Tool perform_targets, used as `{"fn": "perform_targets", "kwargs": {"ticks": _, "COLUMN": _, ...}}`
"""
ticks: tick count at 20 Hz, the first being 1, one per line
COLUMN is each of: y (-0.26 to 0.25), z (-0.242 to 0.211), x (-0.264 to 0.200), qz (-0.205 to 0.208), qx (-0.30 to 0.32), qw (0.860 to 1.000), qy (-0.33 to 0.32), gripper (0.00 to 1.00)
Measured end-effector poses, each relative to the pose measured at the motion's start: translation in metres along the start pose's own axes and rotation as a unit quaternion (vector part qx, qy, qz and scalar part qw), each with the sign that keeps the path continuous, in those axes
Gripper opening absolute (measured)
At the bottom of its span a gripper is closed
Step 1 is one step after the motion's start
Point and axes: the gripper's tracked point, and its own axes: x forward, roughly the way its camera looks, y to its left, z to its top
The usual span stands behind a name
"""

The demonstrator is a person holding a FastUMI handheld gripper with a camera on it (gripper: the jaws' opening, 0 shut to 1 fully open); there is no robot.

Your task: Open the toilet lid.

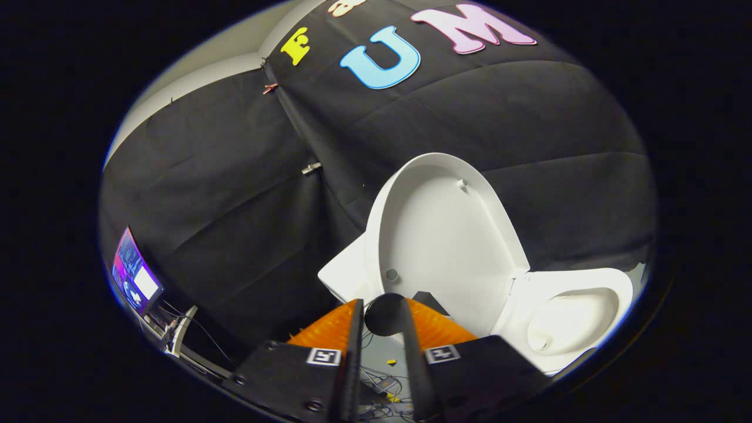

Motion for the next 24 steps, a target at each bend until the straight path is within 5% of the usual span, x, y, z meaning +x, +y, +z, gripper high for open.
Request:
{"fn": "perform_targets", "kwargs": {"ticks": 3, "y": 0.000, "z": -0.006, "x": -0.006, "qz": 0.000, "qx": 0.003, "qw": 1.000, "qy": 0.006, "gripper": 0.84}}
{"fn": "perform_targets", "kwargs": {"ticks": 8, "y": -0.021, "z": 0.024, "x": -0.031, "qz": -0.044, "qx": -0.072, "qw": 0.995, "qy": -0.051, "gripper": 0.98}}
{"fn": "perform_targets", "kwargs": {"ticks": 11, "y": -0.045, "z": 0.060, "x": -0.065, "qz": -0.104, "qx": -0.155, "qw": 0.977, "qy": -0.100, "gripper": 0.99}}
{"fn": "perform_targets", "kwargs": {"ticks": 14, "y": -0.073, "z": 0.099, "x": -0.133, "qz": -0.176, "qx": -0.216, "qw": 0.945, "qy": -0.171, "gripper": 0.99}}
{"fn": "perform_targets", "kwargs": {"ticks": 24, "y": -0.155, "z": 0.163, "x": -0.322, "qz": -0.315, "qx": -0.280, "qw": 0.854, "qy": -0.306, "gripper": 0.98}}
